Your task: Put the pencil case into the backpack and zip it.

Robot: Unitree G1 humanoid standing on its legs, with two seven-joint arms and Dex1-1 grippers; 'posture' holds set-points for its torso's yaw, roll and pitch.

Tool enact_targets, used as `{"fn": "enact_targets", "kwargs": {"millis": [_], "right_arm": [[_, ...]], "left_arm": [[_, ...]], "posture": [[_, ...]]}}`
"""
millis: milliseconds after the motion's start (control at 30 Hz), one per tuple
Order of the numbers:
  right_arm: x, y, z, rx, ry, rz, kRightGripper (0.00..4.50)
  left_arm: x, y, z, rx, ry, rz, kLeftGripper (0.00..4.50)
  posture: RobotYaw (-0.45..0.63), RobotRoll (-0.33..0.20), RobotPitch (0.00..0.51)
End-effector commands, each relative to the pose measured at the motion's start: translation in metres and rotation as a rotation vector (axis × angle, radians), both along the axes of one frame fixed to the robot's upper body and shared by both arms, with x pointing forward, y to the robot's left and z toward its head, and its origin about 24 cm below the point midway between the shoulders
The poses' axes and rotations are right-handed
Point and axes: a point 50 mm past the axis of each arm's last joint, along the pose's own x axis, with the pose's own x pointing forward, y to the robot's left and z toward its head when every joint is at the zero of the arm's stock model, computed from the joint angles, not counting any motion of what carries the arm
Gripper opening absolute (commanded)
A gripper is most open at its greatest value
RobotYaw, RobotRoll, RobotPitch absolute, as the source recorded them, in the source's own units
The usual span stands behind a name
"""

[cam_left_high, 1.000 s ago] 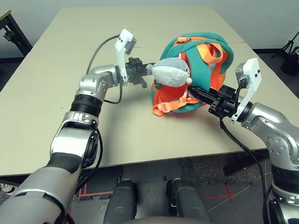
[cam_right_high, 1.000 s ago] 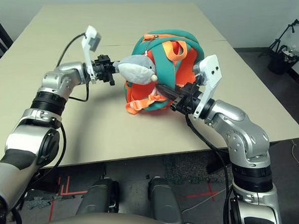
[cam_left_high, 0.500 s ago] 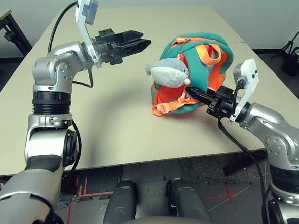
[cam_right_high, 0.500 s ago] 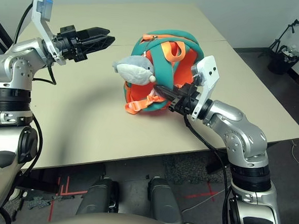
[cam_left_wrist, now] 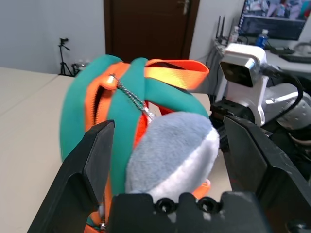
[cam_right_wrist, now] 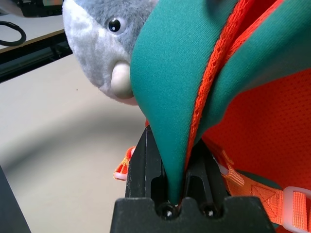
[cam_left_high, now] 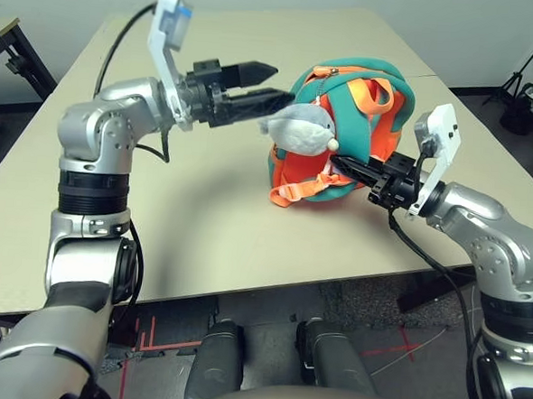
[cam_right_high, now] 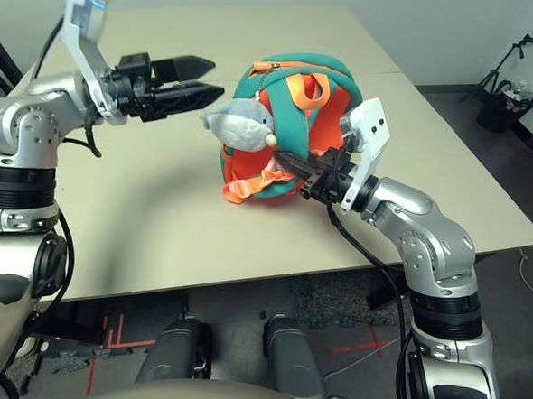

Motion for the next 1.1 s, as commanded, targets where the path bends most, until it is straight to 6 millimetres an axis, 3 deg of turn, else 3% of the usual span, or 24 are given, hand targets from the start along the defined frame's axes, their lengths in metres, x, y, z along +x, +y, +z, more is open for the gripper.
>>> {"fn": "enact_targets", "kwargs": {"millis": [33, 400, 500, 733, 833, 1100], "right_arm": [[-0.001, 0.006, 0.001, 0.005, -0.007, 0.048, 0.11], [-0.003, 0.007, 0.001, 0.009, -0.011, 0.047, 0.11], [-0.003, 0.007, 0.000, 0.010, -0.010, 0.045, 0.11], [-0.004, 0.007, 0.000, 0.012, -0.010, 0.042, 0.11], [-0.004, 0.007, 0.000, 0.012, -0.009, 0.041, 0.11], [-0.002, 0.008, 0.000, 0.011, -0.008, 0.044, 0.11]], "left_arm": [[-0.002, -0.007, -0.009, 0.051, 0.006, -0.034, 4.50], [0.006, -0.019, -0.027, 0.080, 0.048, -0.057, 4.50], [0.008, -0.021, -0.030, 0.083, 0.055, -0.054, 3.86], [0.008, -0.026, -0.035, 0.084, 0.071, -0.074, 1.21], [0.009, -0.024, -0.035, 0.088, 0.072, -0.069, 0.34], [0.014, 0.000, -0.019, 0.090, 0.041, -0.012, 0.20]], "posture": [[-0.12, 0.000, 0.045], [-0.13, 0.000, 0.050], [-0.13, 0.000, 0.051], [-0.14, 0.000, 0.053], [-0.14, 0.000, 0.054], [-0.12, 0.000, 0.054]]}}
